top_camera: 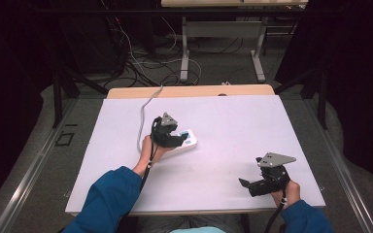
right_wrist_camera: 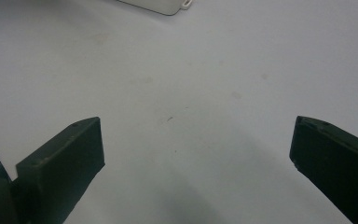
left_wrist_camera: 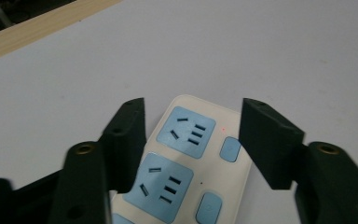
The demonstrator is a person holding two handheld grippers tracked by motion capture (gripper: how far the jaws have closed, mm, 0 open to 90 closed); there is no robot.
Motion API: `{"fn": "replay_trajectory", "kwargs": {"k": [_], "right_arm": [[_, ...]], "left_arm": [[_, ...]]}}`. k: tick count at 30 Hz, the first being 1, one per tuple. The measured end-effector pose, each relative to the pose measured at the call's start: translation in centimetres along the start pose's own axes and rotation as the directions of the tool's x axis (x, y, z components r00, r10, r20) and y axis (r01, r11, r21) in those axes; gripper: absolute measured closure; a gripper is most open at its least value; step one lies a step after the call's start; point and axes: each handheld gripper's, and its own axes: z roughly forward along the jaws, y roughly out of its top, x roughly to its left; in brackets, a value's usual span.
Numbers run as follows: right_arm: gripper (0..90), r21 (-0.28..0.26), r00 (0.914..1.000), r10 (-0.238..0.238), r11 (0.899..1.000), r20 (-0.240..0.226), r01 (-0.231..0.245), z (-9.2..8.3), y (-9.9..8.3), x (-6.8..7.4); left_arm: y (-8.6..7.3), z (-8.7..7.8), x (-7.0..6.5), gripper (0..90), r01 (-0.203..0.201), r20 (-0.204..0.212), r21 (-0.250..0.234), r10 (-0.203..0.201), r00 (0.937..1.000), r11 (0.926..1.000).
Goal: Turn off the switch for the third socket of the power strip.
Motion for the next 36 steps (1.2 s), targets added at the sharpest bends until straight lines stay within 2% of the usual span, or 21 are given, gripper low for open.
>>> {"fn": "replay_trajectory", "kwargs": {"k": [2, 5, 6, 7, 8, 9, 11, 12, 15, 17, 18, 24, 25, 26, 27, 32, 34, 36], "right_arm": [[2.3, -0.004, 1.0, -0.001, 1.0, 0.007, 0.001, 0.0, 0.0, 0.0], [2.4, -0.005, 1.0, -0.002, 1.0, 0.003, 0.002, 0.0, 0.0, 0.0], [2.4, -0.001, 1.0, 0.004, 1.0, 0.0, -0.004, 0.0, 0.0, 0.0], [2.4, -0.001, 1.0, 0.004, 1.0, 0.0, -0.004, 0.0, 0.0, 0.0], [2.4, 0.0, 0.9999, -0.013, 1.0, -0.003, 0.013, 0.0, 0.0, -0.1], [2.4, 0.003, 1.0, -0.001, 1.0, -0.001, 0.001, 0.0, 0.0, 0.0], [2.4, 0.003, 1.0, 0.001, 1.0, 0.0, -0.001, 0.0, 0.0, 0.0], [2.4, -0.002, 1.0, -0.001, 1.0, 0.001, 0.001, 0.0, 0.0, 0.0], [2.4, -0.002, 1.0, -0.001, 1.0, 0.002, 0.001, 0.0, 0.0, 0.0], [2.4, -0.002, 1.0, 0.003, 1.0, 0.003, -0.003, 0.0, 0.0, 0.0], [2.4, -0.004, 1.0, 0.003, 1.0, 0.008, -0.003, 0.1, 0.0, 0.1], [2.5, -0.005, 1.0, 0.003, 1.0, 0.004, -0.003, 0.1, 0.0, 0.0], [2.5, -0.003, 1.0, 0.004, 1.0, 0.005, -0.004, 0.1, 0.0, 0.1], [2.5, -0.003, 1.0, 0.004, 1.0, 0.005, -0.004, 0.1, 0.0, 0.1], [2.5, 0.001, 1.0, 0.004, 1.0, 0.001, -0.004, 0.0, 0.0, 0.1], [2.6, -0.002, 1.0, 0.004, 1.0, -0.001, -0.004, 0.0, 0.0, 0.1], [2.6, -0.003, 1.0, 0.0, 1.0, -0.002, 0.0, 0.0, 0.0, 0.0], [2.6, -0.002, 1.0, 0.003, 1.0, -0.002, -0.003, 0.0, 0.0, 0.0]], "left_arm": [[0.0, 0.0, 0.0, 47.8, -0.001, -0.001, -0.002, 0.001, 1.0, 1.0], [-0.1, 0.1, 0.0, 58.8, -0.001, 0.008, -0.012, 0.001, 1.0, 0.9999], [-0.2, 0.2, -0.1, 66.0, 0.002, 0.012, -0.021, -0.002, 0.9999, 0.9998], [-0.2, 0.2, -0.1, 66.0, -0.002, 0.023, -0.017, 0.002, 0.9997, 0.9998], [-0.3, 0.3, -0.1, 72.4, 0.0, 0.026, -0.017, 0.0, 0.9997, 0.9998], [-0.3, 0.4, -0.3, 75.6, 0.005, 0.03, -0.024, -0.004, 0.9995, 0.9997], [-0.4, 0.5, -0.4, 78.3, 0.0, 0.039, -0.022, 0.001, 0.9992, 0.9997], [-0.5, 0.6, -0.4, 84.2, -0.004, 0.041, -0.027, 0.005, 0.9992, 0.9996], [-0.6, 0.8, -0.6, 88.3, -0.001, 0.052, -0.031, 0.002, 0.9986, 0.9995], [-0.6, 0.8, -0.5, 89.7, -0.005, 0.062, -0.018, 0.006, 0.998, 0.9998], [-0.7, 1.0, -0.6, 89.8, -0.005, 0.057, -0.026, 0.006, 0.9983, 0.9996], [-0.8, 1.5, -1.1, 90.0, -0.026, 0.087, 0.01, 0.025, 0.9959, 0.9996], [-0.8, 1.6, -1.1, 90.0, -0.04, 0.093, 0.027, 0.037, 0.9949, 0.9989], [-0.9, 1.8, -1.3, 90.0, -0.042, 0.09, 0.018, 0.04, 0.9951, 0.9989], [-0.9, 1.8, -1.4, 90.0, -0.046, 0.1, 0.041, 0.042, 0.9941, 0.9981], [-1.1, 2.2, -1.5, 90.0, -0.054, 0.096, 0.057, 0.049, 0.9942, 0.9969], [-1.1, 2.3, -1.5, 90.0, -0.05, 0.098, 0.057, 0.045, 0.9942, 0.9971], [-1.1, 2.4, -1.5, 90.0, -0.062, 0.095, 0.047, 0.058, 0.9938, 0.9969]]}}
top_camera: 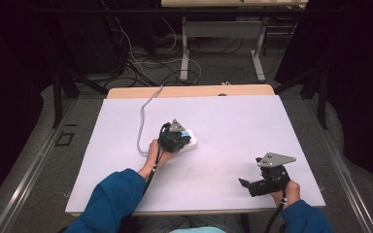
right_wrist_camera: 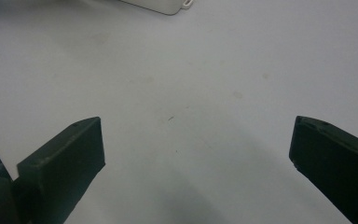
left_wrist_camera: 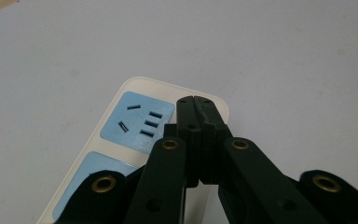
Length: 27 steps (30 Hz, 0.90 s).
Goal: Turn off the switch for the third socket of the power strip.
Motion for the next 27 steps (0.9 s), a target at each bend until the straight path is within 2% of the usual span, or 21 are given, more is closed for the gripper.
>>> {"fn": "replay_trajectory", "kwargs": {"k": [4, 5, 10, 11, 14, 17, 20, 27], "right_arm": [[2.6, 0.002, 1.0, 0.004, 1.0, 0.0, -0.004, 0.03, 0.02, 0.05], [2.6, 0.018, 1.0, 0.001, 1.0, -0.002, -0.001, -0.07, 0.05, 0.02], [2.7, 0.006, 1.0, 0.002, 1.0, 0.0, -0.002, 0.0, 0.02, 0.05], [2.6, 0.019, 1.0, 0.003, 1.0, -0.001, -0.003, -0.06, 0.04, 0.04], [2.7, 0.001, 1.0, 0.004, 1.0, 0.005, -0.004, 0.05, 0.0, 0.08], [2.7, 0.007, 1.0, 0.002, 1.0, 0.001, -0.002, 0.0, 0.01, 0.06], [2.7, 0.007, 1.0, 0.004, 1.0, 0.003, -0.004, -0.01, 0.01, 0.07], [2.7, 0.004, 1.0, 0.005, 1.0, 0.004, -0.005, 0.01, -0.03, 0.06]], "left_arm": [[-0.02, 0.05, 0.08, 90.0, -0.006, -0.004, -0.001, 0.006, 1.0, 1.0], [-0.04, 0.09, 0.09, 90.0, -0.006, -0.005, -0.004, 0.005, 1.0, 1.0], [-0.1, 0.18, 0.22, 90.0, -0.013, -0.003, -0.009, 0.013, 0.9999, 0.9999], [-0.13, 0.16, 0.18, 90.0, -0.007, -0.001, -0.006, 0.007, 1.0, 1.0], [-0.23, 0.19, 0.2, 90.0, -0.001, 0.003, -0.014, 0.001, 1.0, 0.9999], [-0.29, 0.24, 0.17, 90.0, 0.006, 0.007, -0.024, -0.006, 1.0, 0.9997], [-0.3, 0.23, 0.18, 90.0, -0.011, -0.005, -0.025, 0.011, 0.9999, 0.9996], [-0.35, 0.22, 0.05, 90.0, -0.019, -0.011, -0.025, 0.019, 0.9998, 0.9995]]}}
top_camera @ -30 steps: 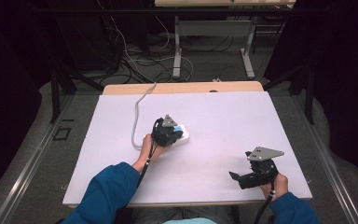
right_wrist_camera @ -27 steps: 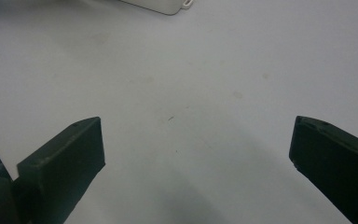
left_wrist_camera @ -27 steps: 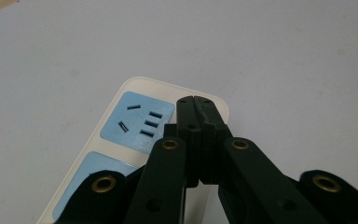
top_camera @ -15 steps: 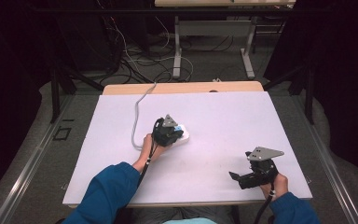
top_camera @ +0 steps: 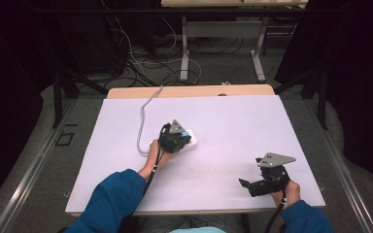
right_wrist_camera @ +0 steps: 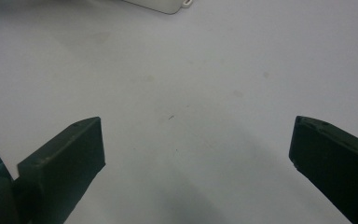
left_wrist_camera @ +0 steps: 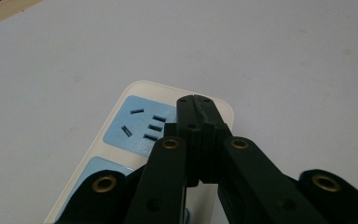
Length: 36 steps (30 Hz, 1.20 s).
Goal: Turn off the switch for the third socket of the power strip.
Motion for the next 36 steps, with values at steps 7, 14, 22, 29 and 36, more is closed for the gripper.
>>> {"fn": "replay_trajectory", "kwargs": {"k": [7, 14, 22, 29, 36], "right_arm": [[2.7, 0.017, 1.0, -0.002, 1.0, -0.003, 0.002, -0.09, 0.04, 0.0], [2.7, 0.0, 1.0, 0.0, 1.0, -0.002, 0.0, 0.01, -0.01, -0.01], [2.7, 0.0, 1.0, 0.003, 1.0, -0.001, -0.003, 0.04, -0.05, -0.03], [2.7, -0.001, 1.0, 0.002, 1.0, 0.0, -0.002, 0.03, -0.04, -0.03], [2.7, 0.001, 1.0, 0.006, 1.0, -0.001, -0.006, 0.03, -0.08, -0.04]], "left_arm": [[-0.05, 0.0, 0.05, 90.0, -0.005, -0.003, -0.003, 0.005, 1.0, 1.0], [-0.14, 0.03, 0.01, 90.0, -0.008, -0.005, -0.007, 0.008, 1.0, 0.9999], [-0.26, 0.05, -0.07, 90.0, -0.016, -0.007, -0.015, 0.016, 0.9998, 0.9998], [-0.34, 0.03, -0.09, 90.0, -0.008, 0.001, -0.016, 0.008, 1.0, 0.9998], [-0.33, 0.1, -0.18, 90.0, -0.037, -0.004, -0.013, 0.037, 0.9993, 0.9992]]}}
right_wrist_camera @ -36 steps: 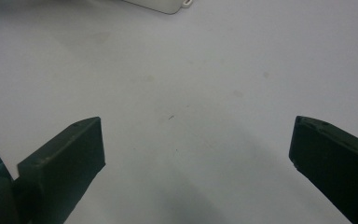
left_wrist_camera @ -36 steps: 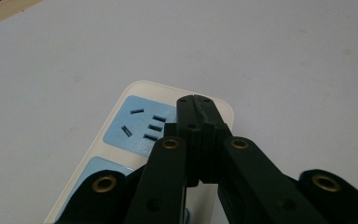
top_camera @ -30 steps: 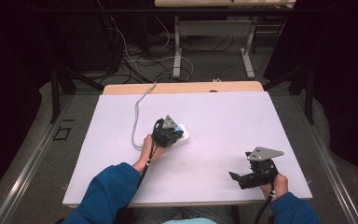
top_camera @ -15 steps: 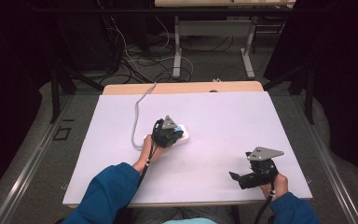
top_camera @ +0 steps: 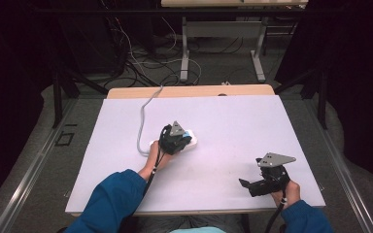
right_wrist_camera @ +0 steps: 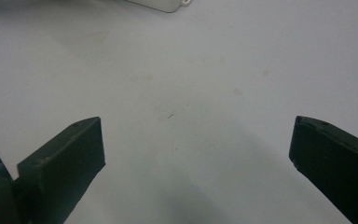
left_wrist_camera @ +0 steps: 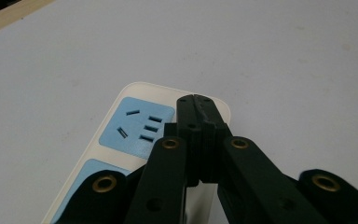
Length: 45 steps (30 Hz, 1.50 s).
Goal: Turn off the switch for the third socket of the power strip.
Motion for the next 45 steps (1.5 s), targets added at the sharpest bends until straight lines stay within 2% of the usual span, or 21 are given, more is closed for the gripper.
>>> {"fn": "replay_trajectory", "kwargs": {"k": [15, 22, 28, 31, 35, 45], "right_arm": [[2.6, -0.003, 1.0, 0.003, 1.0, -0.004, -0.003, -0.01, -0.01, 0.03], [2.6, 0.0, 1.0, -0.003, 1.0, -0.002, 0.003, -0.12, 0.02, -0.01], [2.6, 0.002, 1.0, -0.005, 1.0, -0.006, 0.005, -0.12, 0.03, 0.0], [2.6, -0.004, 1.0, -0.005, 1.0, -0.003, 0.005, -0.13, 0.04, 0.03], [2.6, 0.0, 1.0, -0.005, 1.0, -0.003, 0.005, -0.21, 0.04, -0.02], [2.7, -0.001, 1.0, -0.005, 1.0, -0.004, 0.005, -0.19, 0.03, -0.02]], "left_arm": [[0.0, 0.04, 0.03, 90.0, 0.003, -0.001, -0.007, -0.003, 1.0, 1.0], [0.07, 0.03, -0.07, 90.0, 0.018, 0.008, 0.001, -0.018, 0.9998, 0.9998], [0.08, 0.03, -0.09, 90.0, 0.013, 0.005, 0.001, -0.013, 0.9999, 0.9999], [0.12, 0.02, -0.04, 90.0, -0.003, -0.002, 0.003, 0.003, 1.0, 1.0], [0.11, 0.02, -0.07, 90.0, 0.004, 0.001, 0.002, -0.004, 1.0, 1.0], [0.17, -0.04, -0.09, 90.0, -0.007, -0.005, 0.008, 0.007, 1.0, 0.9999]]}}
